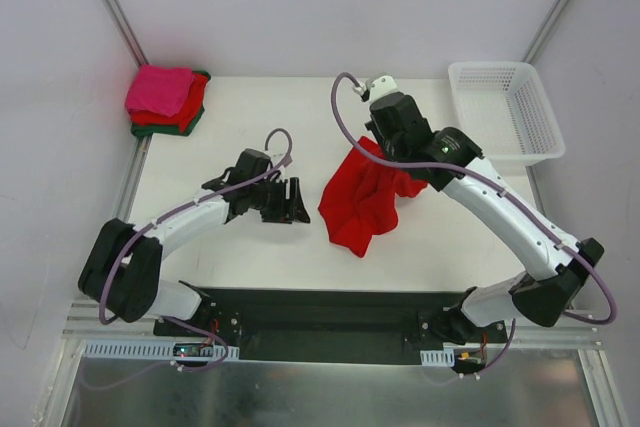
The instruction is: Fold and stack the t-shirts
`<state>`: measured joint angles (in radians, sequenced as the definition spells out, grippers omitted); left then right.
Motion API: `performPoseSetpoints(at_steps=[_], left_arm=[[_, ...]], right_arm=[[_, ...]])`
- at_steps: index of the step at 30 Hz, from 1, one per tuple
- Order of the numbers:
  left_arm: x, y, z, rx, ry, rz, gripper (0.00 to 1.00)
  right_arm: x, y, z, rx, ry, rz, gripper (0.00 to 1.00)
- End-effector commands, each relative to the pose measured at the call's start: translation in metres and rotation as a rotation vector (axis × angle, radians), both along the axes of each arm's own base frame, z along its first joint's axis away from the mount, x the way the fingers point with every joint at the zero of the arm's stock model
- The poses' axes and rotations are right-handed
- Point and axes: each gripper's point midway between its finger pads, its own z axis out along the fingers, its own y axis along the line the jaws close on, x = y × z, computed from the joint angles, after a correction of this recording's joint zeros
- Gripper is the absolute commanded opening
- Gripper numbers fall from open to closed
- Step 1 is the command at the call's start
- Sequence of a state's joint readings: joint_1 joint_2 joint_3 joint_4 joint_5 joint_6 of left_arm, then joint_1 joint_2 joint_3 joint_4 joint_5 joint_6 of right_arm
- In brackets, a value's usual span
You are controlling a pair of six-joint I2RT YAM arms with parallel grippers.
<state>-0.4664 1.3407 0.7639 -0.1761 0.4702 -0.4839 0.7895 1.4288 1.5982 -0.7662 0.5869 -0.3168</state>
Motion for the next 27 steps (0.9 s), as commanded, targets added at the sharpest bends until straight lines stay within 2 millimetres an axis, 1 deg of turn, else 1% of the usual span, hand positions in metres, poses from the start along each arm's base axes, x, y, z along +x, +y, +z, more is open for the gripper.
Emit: performPoseSetpoints(at_steps=[1, 2, 3, 4, 5, 6, 8, 9, 11, 12, 15, 17, 27], left_arm=[[0.005, -0.037, -0.004, -0.071, -0.021, -0.044, 0.60], [0.009, -0.042, -0.004, -0.080, -0.034, -0.047, 0.60], [0.009, -0.045, -0.014, -0.070, -0.007, -0.043, 0.60], [0.008, -0.048, -0.017, -0.069, -0.001, -0.045, 0.60], [0.010, -0.055, -0.016, -0.081, -0.010, -0.051, 0.60], [0.010, -0.058, -0.023, -0.073, 0.004, -0.053, 0.60], [0.012, -0.065, -0.026, -0.073, -0.002, -0.053, 0.60], [0.012, -0.067, -0.033, -0.063, 0.011, -0.053, 0.60], [0.015, -0.073, -0.035, -0.065, 0.012, -0.053, 0.60], [0.016, -0.073, -0.042, -0.052, 0.022, -0.048, 0.60], [0.021, -0.075, -0.050, -0.042, 0.020, -0.030, 0.60], [0.026, -0.076, -0.050, -0.036, 0.008, -0.020, 0.61], [0.050, -0.083, -0.063, 0.007, -0.009, 0.014, 0.60]], right_arm=[[-0.010, -0.010, 0.029, 0.098, -0.074, -0.027, 0.01], [-0.010, -0.010, 0.030, 0.103, -0.076, -0.026, 0.01], [-0.011, -0.011, 0.029, 0.102, -0.073, -0.029, 0.01], [-0.012, -0.012, 0.029, 0.103, -0.071, -0.029, 0.01], [-0.012, -0.013, 0.028, 0.104, -0.071, -0.031, 0.02], [-0.013, -0.014, 0.028, 0.103, -0.072, -0.033, 0.01], [-0.014, -0.015, 0.026, 0.103, -0.069, -0.036, 0.01], [-0.015, -0.015, 0.026, 0.110, -0.070, -0.033, 0.02], [-0.016, -0.016, 0.026, 0.110, -0.069, -0.036, 0.01], [-0.016, -0.015, 0.026, 0.114, -0.070, -0.034, 0.02], [-0.017, -0.016, 0.026, 0.113, -0.068, -0.036, 0.01], [-0.018, -0.017, 0.025, 0.116, -0.065, -0.035, 0.01], [-0.023, -0.021, 0.024, 0.125, -0.063, -0.038, 0.01]])
